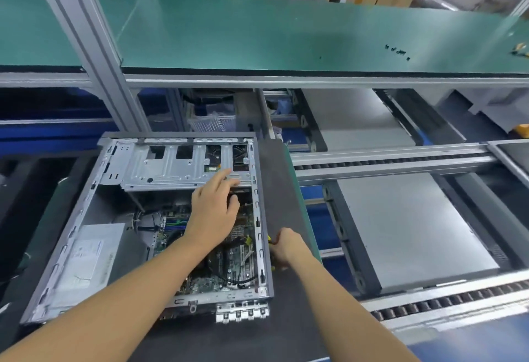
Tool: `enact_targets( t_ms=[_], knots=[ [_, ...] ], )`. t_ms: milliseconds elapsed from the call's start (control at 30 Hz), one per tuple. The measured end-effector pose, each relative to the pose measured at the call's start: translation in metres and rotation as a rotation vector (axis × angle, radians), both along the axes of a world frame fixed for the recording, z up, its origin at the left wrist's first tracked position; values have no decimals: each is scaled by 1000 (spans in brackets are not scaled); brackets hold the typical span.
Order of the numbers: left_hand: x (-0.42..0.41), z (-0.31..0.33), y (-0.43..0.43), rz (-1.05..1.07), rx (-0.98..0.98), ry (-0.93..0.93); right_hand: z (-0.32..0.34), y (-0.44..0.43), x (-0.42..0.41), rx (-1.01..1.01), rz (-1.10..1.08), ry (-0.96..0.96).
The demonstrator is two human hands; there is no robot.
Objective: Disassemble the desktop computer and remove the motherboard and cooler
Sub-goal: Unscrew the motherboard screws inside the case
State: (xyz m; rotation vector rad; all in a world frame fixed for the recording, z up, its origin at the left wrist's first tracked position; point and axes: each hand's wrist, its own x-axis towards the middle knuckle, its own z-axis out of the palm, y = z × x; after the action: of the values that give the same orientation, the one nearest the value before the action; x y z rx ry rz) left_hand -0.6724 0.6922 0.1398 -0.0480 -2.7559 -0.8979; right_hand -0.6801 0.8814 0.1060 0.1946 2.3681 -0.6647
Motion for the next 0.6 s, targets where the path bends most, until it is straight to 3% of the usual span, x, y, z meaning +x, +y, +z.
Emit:
enact_targets(
  t_ms=[167,267,367,467,600],
  knots=[
    [15,-5,-19,39,62,-18,-5,0,-6,87,27,128],
    [24,0,-30,106,96,79,23,-11,-15,-157,-155,448],
    [33,14,-42,193,337,-61,64,-38,-14,-366,-185,652],
    [44,30,-62,288,466,-88,95,-75,-4,-475,-26,611],
    [71,54,-102,325,728,-53,124,-140,25,-725,41,401]
  ],
)
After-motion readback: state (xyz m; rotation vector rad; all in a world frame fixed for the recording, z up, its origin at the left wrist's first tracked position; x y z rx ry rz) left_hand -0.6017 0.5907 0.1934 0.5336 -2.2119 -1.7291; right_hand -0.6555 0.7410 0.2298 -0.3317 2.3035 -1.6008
